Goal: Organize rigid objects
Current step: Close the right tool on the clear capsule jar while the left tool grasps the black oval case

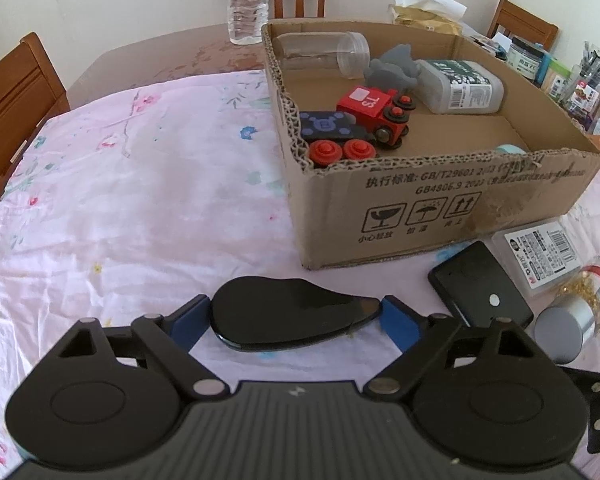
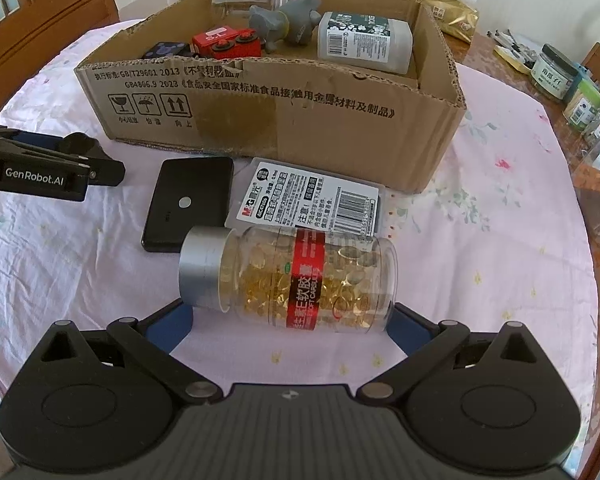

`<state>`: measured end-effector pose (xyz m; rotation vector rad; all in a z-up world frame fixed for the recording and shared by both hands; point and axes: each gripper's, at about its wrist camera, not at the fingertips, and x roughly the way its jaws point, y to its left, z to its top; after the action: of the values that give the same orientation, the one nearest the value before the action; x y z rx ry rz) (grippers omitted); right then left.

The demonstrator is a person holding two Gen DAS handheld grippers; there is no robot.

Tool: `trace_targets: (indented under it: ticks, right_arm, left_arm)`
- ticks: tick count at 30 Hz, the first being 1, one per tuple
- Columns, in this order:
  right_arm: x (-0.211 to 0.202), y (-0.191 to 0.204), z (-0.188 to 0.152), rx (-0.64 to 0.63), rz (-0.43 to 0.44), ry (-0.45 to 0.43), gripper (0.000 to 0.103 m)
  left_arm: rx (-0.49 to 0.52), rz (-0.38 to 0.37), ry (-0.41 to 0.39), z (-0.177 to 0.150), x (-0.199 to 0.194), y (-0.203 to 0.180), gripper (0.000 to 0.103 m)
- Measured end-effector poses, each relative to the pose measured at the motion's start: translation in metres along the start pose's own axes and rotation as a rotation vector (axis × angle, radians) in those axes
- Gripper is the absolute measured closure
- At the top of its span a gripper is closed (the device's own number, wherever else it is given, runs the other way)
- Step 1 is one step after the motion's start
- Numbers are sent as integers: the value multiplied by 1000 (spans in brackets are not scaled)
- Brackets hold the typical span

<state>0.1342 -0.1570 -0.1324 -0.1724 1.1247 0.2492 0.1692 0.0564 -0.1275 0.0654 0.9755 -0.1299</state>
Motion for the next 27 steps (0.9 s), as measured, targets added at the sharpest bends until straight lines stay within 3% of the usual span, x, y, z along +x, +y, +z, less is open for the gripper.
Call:
trace_targets:
  ticks: [18, 27]
  right_arm:
    - [-7, 7, 16, 18, -34, -15, 0]
    - [-6, 6, 21, 33, -45, 15, 5]
  left_arm:
    - [5, -7, 9, 1, 0, 2, 13]
    - [4, -11, 35, 6, 2, 2, 14]
